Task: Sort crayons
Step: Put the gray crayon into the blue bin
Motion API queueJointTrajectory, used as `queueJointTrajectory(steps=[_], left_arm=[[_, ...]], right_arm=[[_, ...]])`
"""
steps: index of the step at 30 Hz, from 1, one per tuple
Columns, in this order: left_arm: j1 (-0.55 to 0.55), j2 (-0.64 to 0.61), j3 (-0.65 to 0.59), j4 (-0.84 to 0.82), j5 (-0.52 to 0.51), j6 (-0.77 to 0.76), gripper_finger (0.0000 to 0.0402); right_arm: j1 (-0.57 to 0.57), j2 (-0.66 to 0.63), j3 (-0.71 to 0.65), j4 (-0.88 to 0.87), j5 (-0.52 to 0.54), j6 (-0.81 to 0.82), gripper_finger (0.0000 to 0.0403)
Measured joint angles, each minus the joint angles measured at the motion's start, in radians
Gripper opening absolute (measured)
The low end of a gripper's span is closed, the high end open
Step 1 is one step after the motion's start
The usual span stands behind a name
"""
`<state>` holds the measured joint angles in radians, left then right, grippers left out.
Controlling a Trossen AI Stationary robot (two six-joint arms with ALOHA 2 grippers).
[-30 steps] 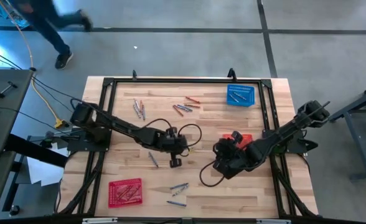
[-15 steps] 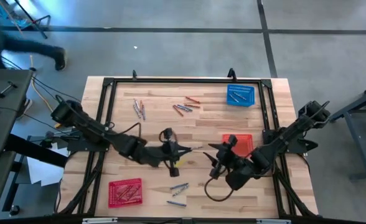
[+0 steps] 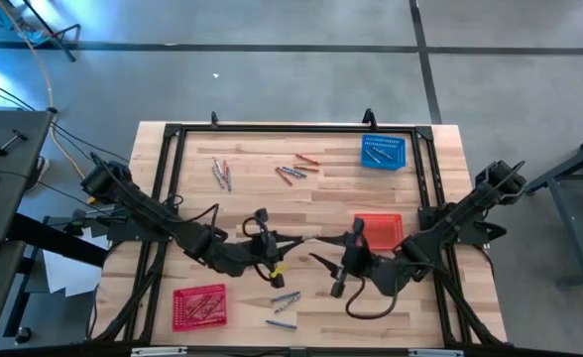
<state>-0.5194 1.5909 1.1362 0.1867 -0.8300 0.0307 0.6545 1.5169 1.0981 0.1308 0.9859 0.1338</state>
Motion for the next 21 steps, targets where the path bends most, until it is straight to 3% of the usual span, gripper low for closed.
queueJointTrajectory(steps=[21], left_arm=[[-0.003, 0.034, 0.001, 0.062, 0.038, 0.007, 0.0000]], right_arm=[[-0.066, 0.000, 0.000, 0.044, -0.081, -0.028, 0.0172]])
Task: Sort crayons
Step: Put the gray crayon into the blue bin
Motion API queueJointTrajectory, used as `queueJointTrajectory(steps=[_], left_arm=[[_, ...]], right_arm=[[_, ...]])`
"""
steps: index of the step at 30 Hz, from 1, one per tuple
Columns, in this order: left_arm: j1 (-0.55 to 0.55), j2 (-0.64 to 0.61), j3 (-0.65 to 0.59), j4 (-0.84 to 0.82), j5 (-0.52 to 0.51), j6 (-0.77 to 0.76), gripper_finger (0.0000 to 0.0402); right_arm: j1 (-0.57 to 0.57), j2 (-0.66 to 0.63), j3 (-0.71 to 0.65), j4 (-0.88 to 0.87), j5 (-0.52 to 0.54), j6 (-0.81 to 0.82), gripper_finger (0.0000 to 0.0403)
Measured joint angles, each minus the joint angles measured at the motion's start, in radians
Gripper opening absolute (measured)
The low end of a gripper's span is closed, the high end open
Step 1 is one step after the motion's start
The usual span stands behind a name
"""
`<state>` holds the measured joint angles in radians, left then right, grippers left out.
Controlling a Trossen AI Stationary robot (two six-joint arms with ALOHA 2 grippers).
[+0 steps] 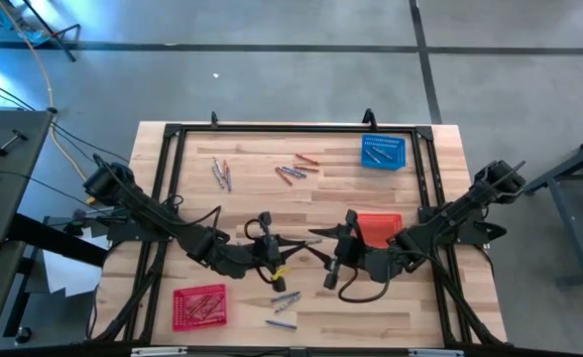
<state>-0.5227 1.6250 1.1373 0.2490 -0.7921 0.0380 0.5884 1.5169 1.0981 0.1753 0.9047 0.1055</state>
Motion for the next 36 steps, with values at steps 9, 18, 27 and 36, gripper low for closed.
queueJointTrajectory(steps=[9, 18, 27, 36], left_arm=[[0.013, 0.014, 0.000, 0.034, -0.003, 0.010, 0.0000], [0.012, 0.014, 0.000, 0.046, 0.004, 0.027, 0.0000], [0.012, 0.014, 0.000, 0.034, 0.024, 0.027, 0.0019], [0.008, 0.014, 0.000, -0.029, 0.022, 0.056, 0.0094]], right_arm=[[0.000, 0.000, 0.000, 0.008, -0.005, -0.009, 0.0125], [0.000, 0.000, 0.000, 0.002, -0.012, -0.005, 0.0019], [0.000, 0.000, 0.000, -0.001, -0.025, -0.001, 0.0005], [0.000, 0.000, 0.000, -0.014, -0.004, -0.001, 0.0004]])
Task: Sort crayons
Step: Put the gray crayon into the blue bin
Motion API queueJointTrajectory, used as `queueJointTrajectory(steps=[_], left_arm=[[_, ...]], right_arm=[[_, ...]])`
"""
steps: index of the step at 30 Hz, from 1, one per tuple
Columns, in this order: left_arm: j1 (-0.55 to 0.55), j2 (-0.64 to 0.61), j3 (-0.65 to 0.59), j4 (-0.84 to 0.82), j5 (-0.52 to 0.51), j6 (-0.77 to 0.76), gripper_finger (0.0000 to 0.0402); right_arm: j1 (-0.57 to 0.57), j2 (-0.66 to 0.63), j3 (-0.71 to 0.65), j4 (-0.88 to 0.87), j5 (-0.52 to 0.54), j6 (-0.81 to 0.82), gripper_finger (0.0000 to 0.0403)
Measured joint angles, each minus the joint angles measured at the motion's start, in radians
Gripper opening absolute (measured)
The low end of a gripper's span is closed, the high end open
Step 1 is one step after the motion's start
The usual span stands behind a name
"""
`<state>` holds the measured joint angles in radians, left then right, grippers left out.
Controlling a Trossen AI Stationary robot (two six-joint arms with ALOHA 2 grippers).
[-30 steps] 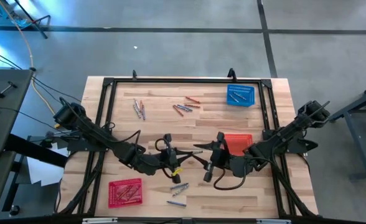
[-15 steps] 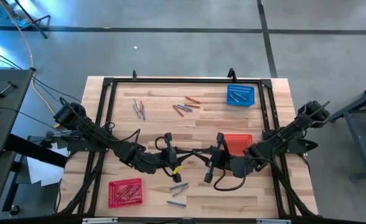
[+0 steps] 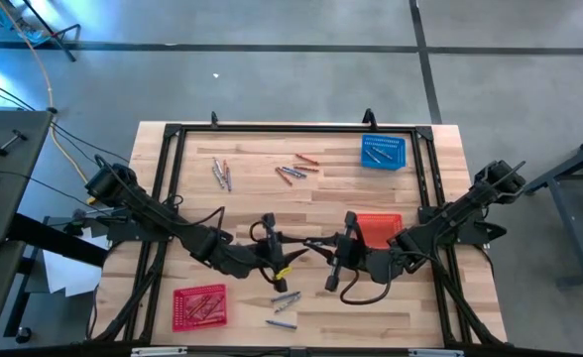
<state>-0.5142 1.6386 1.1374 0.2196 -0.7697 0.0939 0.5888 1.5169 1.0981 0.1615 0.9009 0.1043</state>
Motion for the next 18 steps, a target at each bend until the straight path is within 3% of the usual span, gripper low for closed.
queueJointTrajectory(steps=[9, 12, 18], left_arm=[[-0.061, -0.033, 0.000, -0.128, -0.185, 0.094, 0.0137], [-0.093, -0.068, 0.000, -0.212, -0.193, 0.008, 0.0141], [-0.166, -0.139, 0.000, -0.556, -0.193, -0.284, 0.0142]], right_arm=[[-0.015, -0.017, 0.000, -0.203, 0.097, 0.102, 0.0004], [-0.040, -0.041, 0.000, -0.350, 0.098, 0.203, 0.0004], [-0.066, -0.107, 0.000, -0.655, 0.088, 0.435, 0.0003]])
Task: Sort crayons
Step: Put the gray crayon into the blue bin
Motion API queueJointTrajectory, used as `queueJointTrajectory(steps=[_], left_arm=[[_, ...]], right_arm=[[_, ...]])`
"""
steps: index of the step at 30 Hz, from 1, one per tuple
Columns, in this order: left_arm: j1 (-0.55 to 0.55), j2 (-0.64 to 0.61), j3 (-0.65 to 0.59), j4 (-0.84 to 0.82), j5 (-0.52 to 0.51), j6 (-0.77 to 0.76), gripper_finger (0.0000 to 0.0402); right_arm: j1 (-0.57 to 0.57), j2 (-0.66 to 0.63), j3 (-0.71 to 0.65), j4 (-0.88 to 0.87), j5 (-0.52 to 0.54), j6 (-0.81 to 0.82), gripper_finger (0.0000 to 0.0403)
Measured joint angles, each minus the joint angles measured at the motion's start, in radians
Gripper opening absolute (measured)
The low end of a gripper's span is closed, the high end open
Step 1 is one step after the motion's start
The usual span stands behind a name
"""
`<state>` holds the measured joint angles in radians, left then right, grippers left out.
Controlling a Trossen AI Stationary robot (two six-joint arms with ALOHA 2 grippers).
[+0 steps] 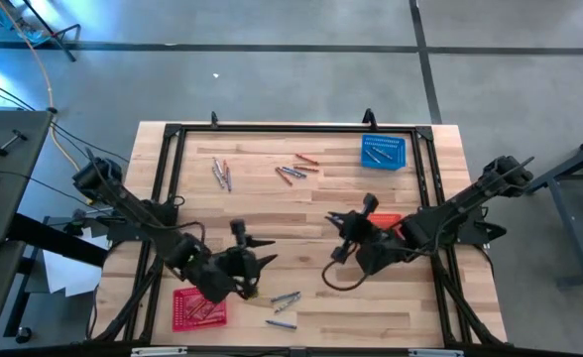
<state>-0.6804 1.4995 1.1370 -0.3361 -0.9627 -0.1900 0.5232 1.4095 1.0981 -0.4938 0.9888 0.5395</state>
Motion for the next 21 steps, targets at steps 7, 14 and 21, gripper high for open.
queueJointTrajectory(steps=[7, 14, 21], left_arm=[[-0.028, -0.022, 0.000, -0.366, -0.039, -0.400, 0.0143], [0.024, -0.073, -0.001, -0.634, -0.091, -0.701, 0.0143], [0.123, -0.123, -0.001, -0.714, -0.105, -0.714, 0.0143]], right_arm=[[-0.008, -0.090, 0.000, -0.198, 0.025, 0.166, 0.0006], [-0.105, -0.148, 0.000, -0.332, -0.025, 0.267, 0.0004], [-0.217, -0.155, 0.000, -0.524, -0.057, 0.395, 0.0004]])
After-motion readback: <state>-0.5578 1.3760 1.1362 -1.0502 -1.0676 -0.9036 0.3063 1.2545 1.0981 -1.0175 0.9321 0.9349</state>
